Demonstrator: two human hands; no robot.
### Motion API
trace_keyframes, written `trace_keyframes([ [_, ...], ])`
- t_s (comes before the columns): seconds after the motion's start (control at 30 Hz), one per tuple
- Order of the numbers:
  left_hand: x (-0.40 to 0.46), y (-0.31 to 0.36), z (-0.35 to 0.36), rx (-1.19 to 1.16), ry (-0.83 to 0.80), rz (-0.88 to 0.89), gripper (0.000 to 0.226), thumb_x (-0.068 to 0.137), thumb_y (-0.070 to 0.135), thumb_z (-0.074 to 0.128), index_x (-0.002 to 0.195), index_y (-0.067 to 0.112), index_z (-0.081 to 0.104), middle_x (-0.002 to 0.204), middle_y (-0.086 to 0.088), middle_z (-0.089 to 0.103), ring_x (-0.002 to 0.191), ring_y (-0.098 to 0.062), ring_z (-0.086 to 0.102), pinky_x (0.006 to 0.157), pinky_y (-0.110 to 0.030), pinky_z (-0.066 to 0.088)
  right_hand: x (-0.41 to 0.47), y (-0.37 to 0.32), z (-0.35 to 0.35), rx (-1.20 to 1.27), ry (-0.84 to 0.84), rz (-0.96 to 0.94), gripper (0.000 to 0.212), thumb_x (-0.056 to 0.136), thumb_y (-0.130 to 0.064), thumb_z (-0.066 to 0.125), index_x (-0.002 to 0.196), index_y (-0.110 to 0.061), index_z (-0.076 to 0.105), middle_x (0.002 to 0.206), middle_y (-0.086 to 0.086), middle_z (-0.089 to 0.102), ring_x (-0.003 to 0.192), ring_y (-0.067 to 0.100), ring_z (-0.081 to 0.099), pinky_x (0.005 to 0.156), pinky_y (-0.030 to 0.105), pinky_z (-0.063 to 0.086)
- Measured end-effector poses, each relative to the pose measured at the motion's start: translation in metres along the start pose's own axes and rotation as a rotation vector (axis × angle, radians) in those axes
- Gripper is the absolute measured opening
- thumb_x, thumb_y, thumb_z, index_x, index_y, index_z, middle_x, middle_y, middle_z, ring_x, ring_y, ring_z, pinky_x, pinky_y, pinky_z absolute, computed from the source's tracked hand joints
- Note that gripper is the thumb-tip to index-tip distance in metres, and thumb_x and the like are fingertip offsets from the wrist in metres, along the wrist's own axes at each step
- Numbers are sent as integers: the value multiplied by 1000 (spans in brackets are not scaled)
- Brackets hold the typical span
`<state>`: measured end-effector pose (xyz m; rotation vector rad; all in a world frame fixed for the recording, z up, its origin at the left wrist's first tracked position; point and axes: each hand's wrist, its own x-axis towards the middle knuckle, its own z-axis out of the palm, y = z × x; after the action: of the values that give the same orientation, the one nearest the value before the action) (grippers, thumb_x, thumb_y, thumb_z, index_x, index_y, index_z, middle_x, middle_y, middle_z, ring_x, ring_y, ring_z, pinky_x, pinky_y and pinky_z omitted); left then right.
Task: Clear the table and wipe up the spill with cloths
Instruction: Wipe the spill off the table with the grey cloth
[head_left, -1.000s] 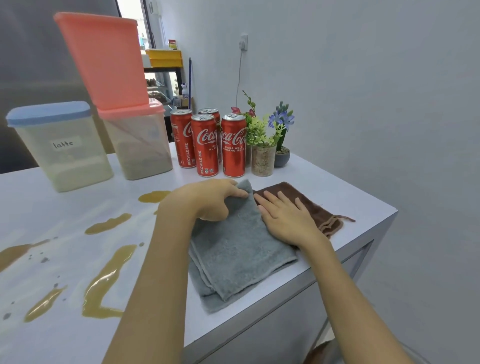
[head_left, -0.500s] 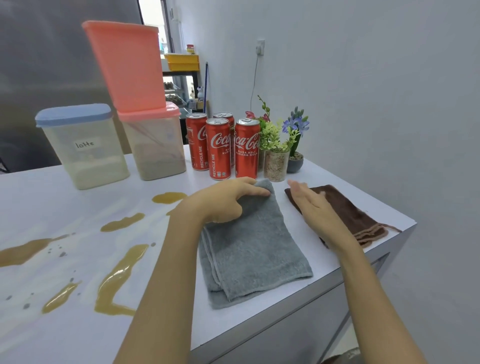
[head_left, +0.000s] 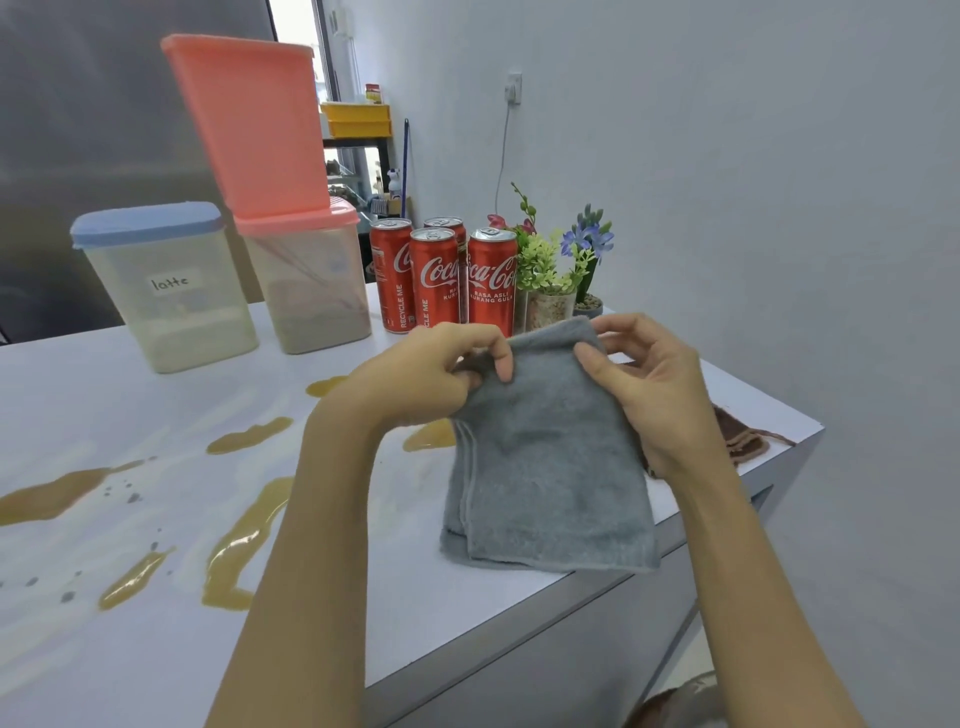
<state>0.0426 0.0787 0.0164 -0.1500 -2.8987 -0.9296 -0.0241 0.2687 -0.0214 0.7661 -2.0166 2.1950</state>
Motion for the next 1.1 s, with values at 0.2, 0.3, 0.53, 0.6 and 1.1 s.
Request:
trace_keyframes([
  [0.2,-7,36,-21,41,111,79,34,97,14,43,92,38,66,90,3,68,70,-29,57,66,-35,52,6,-28,-8,24,149,-58,16,84,-6,68,83,-21,66,69,-2,64,54,6,60,55,21,51],
  [0.3,6,35,-23,45,133,56,37,98,10,42,93,36,69,62,12,62,51,-12,43,51,-16,40,18,-21,-8,-96,244,-29,12,83,-12,70,83,-23,65,73,2,64,61,12,58,62,27,50],
  [0.53,28,-16,26,228,124,-115,40,96,8,42,124,31,57,139,1,44,124,-23,41,106,-45,37,11,37,19,-711,75,-81,51,93,-25,57,139,-13,38,139,4,46,128,20,42,108,34,33],
  [0.6,20,-23,24,212,198,-165,39,97,9,41,127,30,55,142,1,41,127,-23,38,105,-46,35,0,47,29,-818,-156,-170,51,95,-35,50,142,-17,37,145,-1,40,136,17,33,115,39,23],
  [1.1,-94,-63,-13,191,453,-378,38,97,7,38,114,32,61,132,12,50,120,-21,44,101,-46,36,-24,60,69,-1268,-659,92,70,92,-64,9,151,-28,-4,158,-9,-9,146,16,-12,118,42,-10],
])
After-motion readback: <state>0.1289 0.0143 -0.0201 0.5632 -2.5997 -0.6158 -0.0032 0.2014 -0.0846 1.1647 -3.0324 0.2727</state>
